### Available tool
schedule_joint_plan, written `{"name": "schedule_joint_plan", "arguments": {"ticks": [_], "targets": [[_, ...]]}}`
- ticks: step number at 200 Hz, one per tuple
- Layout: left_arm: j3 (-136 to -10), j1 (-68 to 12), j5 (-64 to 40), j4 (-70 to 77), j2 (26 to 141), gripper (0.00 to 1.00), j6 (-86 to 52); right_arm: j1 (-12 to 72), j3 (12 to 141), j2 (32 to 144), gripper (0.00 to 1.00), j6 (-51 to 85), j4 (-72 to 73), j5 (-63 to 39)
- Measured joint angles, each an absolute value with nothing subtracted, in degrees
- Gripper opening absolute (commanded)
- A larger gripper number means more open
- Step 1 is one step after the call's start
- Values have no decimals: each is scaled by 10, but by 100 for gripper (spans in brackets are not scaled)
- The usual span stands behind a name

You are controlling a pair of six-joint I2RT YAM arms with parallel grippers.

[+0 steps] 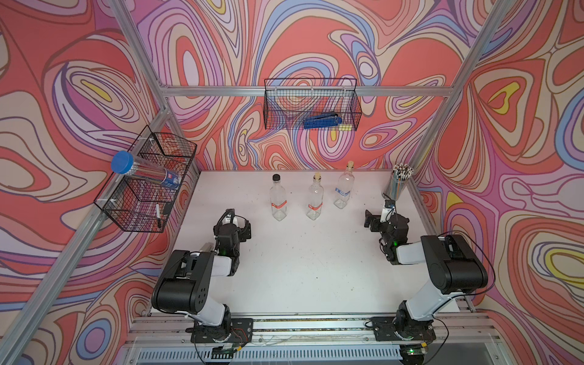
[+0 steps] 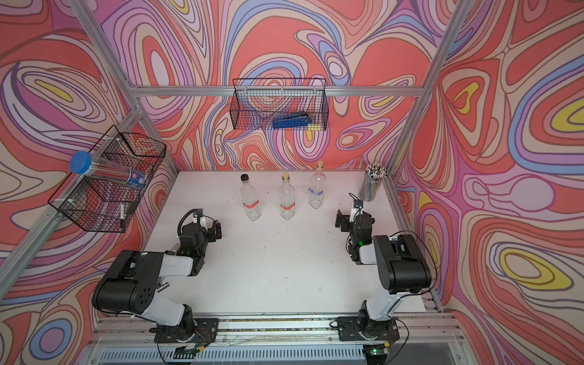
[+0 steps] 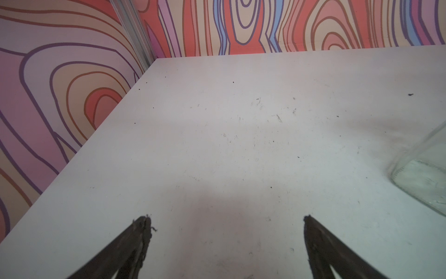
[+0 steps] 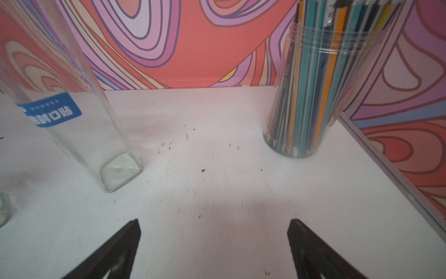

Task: Remove the label from the bottle
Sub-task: Pick up the bottle from the center of the board.

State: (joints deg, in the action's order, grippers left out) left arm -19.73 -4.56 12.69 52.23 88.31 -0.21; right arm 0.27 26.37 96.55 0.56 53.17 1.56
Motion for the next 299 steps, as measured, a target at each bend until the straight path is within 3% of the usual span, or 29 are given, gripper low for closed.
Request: {"name": "schedule_joint_plan", "arguments": {"ticks": [115,181,213,299], "targets": [[-197,-46,151,521,878,100,-7,1,267,945,98,34,498,78],[-200,-59,178,446,733,100,-7,0,427,868,99,144,218,169],[-232,-61,182,381,680,100,-20,0,513,870,98,206,72,166],[-361,-63,171,145,630,100,-124,0,481,795,98,236,-57,99]]}}
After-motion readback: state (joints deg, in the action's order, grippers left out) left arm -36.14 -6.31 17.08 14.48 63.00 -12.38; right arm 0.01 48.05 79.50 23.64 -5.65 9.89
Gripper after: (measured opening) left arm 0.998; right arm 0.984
